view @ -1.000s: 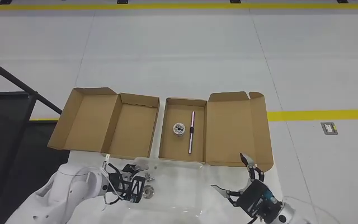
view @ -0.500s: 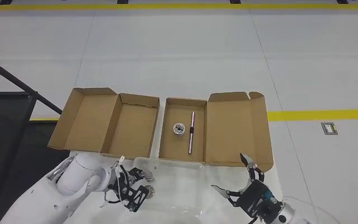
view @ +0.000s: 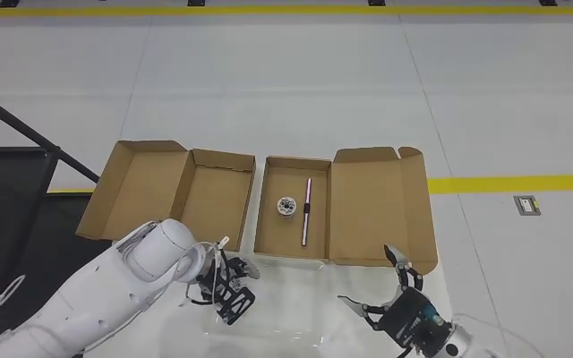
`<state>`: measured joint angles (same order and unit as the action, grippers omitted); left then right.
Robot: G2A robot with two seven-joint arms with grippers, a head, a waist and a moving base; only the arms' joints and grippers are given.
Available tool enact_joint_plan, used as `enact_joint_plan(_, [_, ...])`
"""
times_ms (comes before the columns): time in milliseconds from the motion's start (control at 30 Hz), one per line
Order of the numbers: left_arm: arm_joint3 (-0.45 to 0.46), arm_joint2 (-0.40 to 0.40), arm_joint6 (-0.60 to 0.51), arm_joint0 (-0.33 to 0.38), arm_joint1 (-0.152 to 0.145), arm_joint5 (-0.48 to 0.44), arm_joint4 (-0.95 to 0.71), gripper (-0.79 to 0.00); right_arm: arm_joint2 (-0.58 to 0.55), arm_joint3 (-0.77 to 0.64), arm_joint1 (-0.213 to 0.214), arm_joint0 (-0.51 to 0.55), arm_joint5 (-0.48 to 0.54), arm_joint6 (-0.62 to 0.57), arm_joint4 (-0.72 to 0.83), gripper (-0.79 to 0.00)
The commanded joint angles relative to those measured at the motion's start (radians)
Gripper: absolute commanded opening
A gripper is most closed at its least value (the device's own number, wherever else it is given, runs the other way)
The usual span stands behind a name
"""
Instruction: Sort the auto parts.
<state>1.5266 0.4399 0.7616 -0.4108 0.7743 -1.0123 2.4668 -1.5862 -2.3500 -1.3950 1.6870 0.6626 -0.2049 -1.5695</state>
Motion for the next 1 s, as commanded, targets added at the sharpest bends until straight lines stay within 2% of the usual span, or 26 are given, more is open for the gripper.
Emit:
enact_joint_plan(0, [-0.002,-0.001,-0.001,0.000,0.001,0.000,-0.001,0.000,0.000,0.000,0.000,0.000,0.000,0.000,0.000,0.000])
enact_joint_plan(300, [-0.002,-0.001,-0.001,0.000,0.001,0.000,-0.001,0.000,0.000,0.000,0.000,0.000,0.000,0.000,0.000,0.000])
enact_joint_plan(400, [-0.002,0.008,-0.044,-0.029,-0.001,0.033,-0.027,0.000,0.000,0.000,0.000,0.000,0.000,0.000,0.000,0.000])
enact_joint_plan(467, [0.018,-0.001,-0.080,-0.031,0.000,0.012,-0.004,0.000,0.000,0.000,0.000,0.000,0.000,0.000,0.000,0.000])
enact_joint_plan(633, [0.031,-0.057,-0.113,-0.012,0.013,0.000,0.048,0.000,0.000,0.000,0.000,0.000,0.000,0.000,0.000,0.000])
enact_joint_plan(900, [-0.030,-0.169,-0.095,0.057,0.053,0.000,0.081,0.000,0.000,0.000,0.000,0.000,0.000,0.000,0.000,0.000])
enact_joint_plan(967, [-0.048,-0.189,-0.092,0.071,0.064,0.000,0.073,-0.031,0.000,0.000,0.000,0.000,0.000,0.000,0.000,0.000])
